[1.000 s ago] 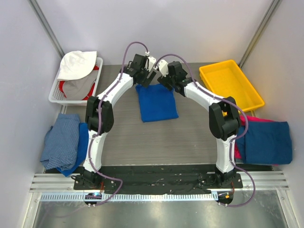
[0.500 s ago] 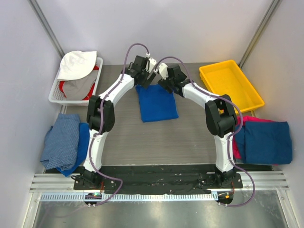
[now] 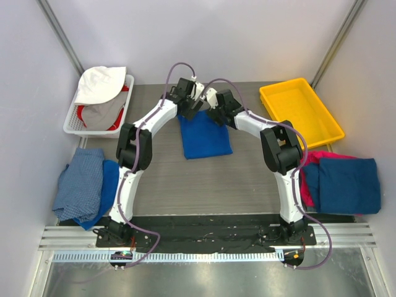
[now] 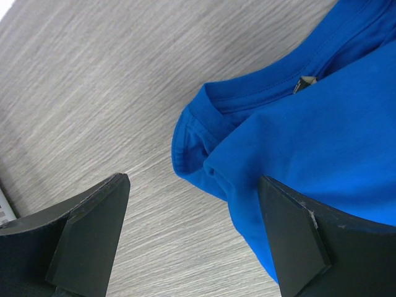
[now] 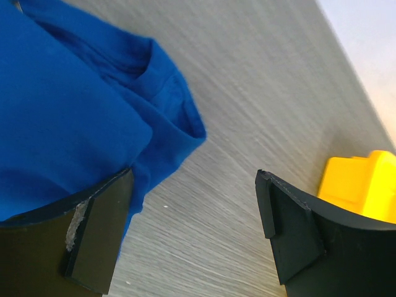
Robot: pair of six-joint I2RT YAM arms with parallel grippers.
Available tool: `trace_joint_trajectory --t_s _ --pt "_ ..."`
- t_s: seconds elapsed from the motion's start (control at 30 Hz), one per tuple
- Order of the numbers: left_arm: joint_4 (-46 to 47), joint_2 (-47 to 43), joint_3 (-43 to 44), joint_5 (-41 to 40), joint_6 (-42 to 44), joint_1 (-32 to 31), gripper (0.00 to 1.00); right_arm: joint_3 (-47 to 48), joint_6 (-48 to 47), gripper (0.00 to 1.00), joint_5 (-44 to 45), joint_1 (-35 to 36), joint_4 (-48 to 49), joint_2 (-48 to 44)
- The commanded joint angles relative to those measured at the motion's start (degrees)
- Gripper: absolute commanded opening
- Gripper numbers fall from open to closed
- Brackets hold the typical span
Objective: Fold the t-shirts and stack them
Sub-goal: Smooth out wrinkles on the folded tshirt
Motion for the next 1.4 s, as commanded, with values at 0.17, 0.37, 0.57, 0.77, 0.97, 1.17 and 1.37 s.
trace_joint_trajectory --t_s 0.17,0.37,0.57,0.77,0.97,1.17,1.37 --pt "2.1 1.1 0.2 -1.3 1.1 0.1 0.89 0.5 0.3 0.88 0.4 -1.2 3.4 2.7" --pt "2.4 0.8 0.5 -1.6 1.0 0.0 0.89 0.2 0.2 0.88 1.3 -1.4 3.0 0.8" --pt "1.1 -1.9 2.0 -1.0 -0.5 0.0 0.89 0.4 2.3 0.88 3.2 -1.4 0.5 -5.0" --pt "-0.7 -5.1 2.5 -0.7 -1.3 -0.2 0.9 -1.5 4.3 0.89 6.8 -1.4 -2.1 -12.8" --pt "-2.9 -8.4 0.3 0.6 -2.0 -0.5 0.9 -7.7 9.8 0.9 5.5 -1.8 -4.6 -20.2" --pt "-5.0 -11.9 -2.9 3.0 -2.1 -1.2 0.9 -12.2 22.8 0.9 -13.6 -7.4 -10.1 -23.1" --pt "-6.6 -12.6 -5.5 6.6 -2.1 -1.9 0.9 -9.9 31.2 0.88 -37.9 -14.7 -15.5 -17.7"
